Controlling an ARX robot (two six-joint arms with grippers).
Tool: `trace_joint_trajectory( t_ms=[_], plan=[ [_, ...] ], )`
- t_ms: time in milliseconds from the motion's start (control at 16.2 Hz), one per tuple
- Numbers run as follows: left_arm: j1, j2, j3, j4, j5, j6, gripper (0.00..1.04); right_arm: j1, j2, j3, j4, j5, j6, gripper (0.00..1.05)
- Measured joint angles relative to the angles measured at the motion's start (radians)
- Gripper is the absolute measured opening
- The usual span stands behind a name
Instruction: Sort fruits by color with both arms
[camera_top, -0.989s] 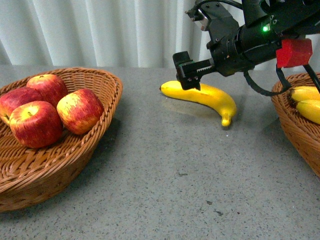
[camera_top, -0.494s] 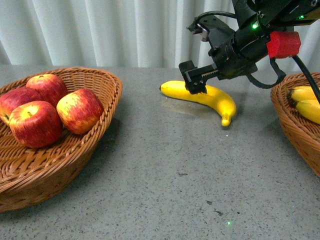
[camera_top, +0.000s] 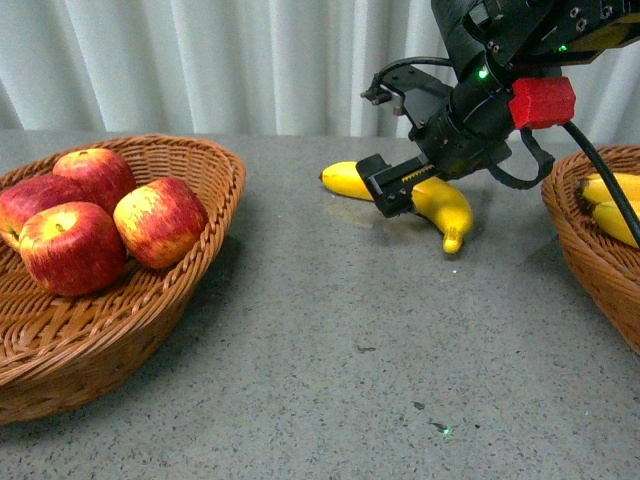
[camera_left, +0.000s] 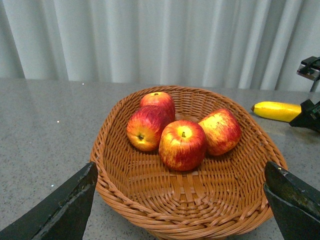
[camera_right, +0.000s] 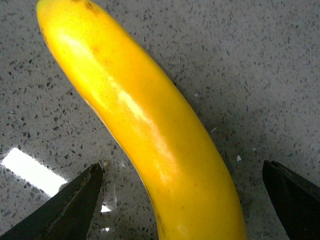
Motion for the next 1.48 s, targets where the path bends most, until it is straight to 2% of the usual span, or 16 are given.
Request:
trace_joint_trajectory(
  t_ms=[62,247,371,556,742,865,989,1174,1298,1360,1483],
  plan=[
    [0.0,0.0,0.0,0.0,0.0,0.0,0.98,0.0,0.005,0.011,-0.021,0.021,0.002,0.97],
    [0.0,0.0,0.0,0.0,0.0,0.0,0.98,0.0,0.014,0.025,-0.037,0.043,0.0,0.59],
    [0.0,0.0,0.0,0.0,0.0,0.0,0.98,0.0,0.018,0.029,-0.029,0.032,0.008,0.39],
    [0.0,0.0,0.0,0.0,0.0,0.0,0.98,-0.014,0.0,0.012,0.071,-0.082,0.092,0.38],
    [0.0,0.0,0.0,0.0,0.0,0.0,0.98,-0.058,-0.149,-0.095,0.224,-0.263,0.249,0.38],
    [0.0,0.0,0.0,0.0,0.0,0.0,0.98,-0.137,-0.303,-0.199,0.317,-0.364,0.372,0.38],
    [0.0,0.0,0.0,0.0,0.0,0.0,0.98,-0.268,-0.455,-0.346,0.352,-0.397,0.402,0.37],
    [0.0,0.0,0.0,0.0,0.0,0.0,0.98,-0.468,-0.581,-0.566,0.364,-0.383,0.259,0.37],
    [0.0,0.0,0.0,0.0,0.0,0.0,0.98,-0.591,-0.637,-0.669,0.394,-0.348,0.069,0.37],
    [0.0,0.0,0.0,0.0,0.0,0.0,0.98,-0.67,-0.696,-0.735,0.367,-0.365,-0.094,0.37],
    [0.0,0.0,0.0,0.0,0.0,0.0,0.98,-0.695,-0.786,-0.853,0.343,-0.395,-0.245,0.37]
  ],
)
